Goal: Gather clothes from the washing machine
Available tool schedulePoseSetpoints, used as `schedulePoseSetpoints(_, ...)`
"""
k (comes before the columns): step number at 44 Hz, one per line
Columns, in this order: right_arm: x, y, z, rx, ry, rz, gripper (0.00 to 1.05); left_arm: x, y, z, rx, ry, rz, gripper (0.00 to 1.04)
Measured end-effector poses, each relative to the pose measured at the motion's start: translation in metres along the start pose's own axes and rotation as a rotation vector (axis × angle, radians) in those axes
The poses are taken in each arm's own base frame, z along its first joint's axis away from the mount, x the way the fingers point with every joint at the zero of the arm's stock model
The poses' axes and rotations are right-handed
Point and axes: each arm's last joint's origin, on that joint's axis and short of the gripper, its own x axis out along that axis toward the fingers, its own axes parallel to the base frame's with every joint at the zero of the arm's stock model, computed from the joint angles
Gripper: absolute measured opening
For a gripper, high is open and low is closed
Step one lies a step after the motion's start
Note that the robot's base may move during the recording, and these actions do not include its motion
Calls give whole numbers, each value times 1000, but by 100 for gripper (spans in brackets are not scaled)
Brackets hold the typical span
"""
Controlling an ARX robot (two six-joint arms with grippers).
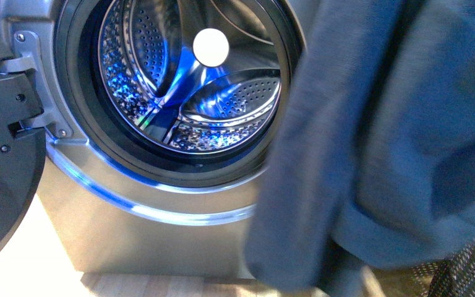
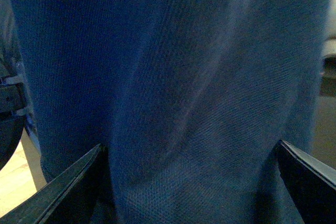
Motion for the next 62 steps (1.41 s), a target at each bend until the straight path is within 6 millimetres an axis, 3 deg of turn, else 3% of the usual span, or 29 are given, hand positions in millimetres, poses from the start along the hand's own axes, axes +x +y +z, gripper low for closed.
schedulePoseSetpoints(7,17,3,-30,33,31,0,97,0,0,0,0,0,-1,7)
schedulePoseSetpoints(14,31,6,-46,59,37,15,97,0,0,0,0,0,0,7)
schedulePoseSetpoints(31,80,18,-48,52,25,-1,97,0,0,0,0,0,2,7)
schedulePoseSetpoints(49,111,22,-53,-37,-8,-134,97,0,0,0,0,0,3,7)
schedulePoseSetpoints(57,126,30,-57,-23,-4,-106,97,0,0,0,0,0,3,7)
schedulePoseSetpoints(62,134,43,-57,13,-3,-57,84,0,0,0,0,0,4,7)
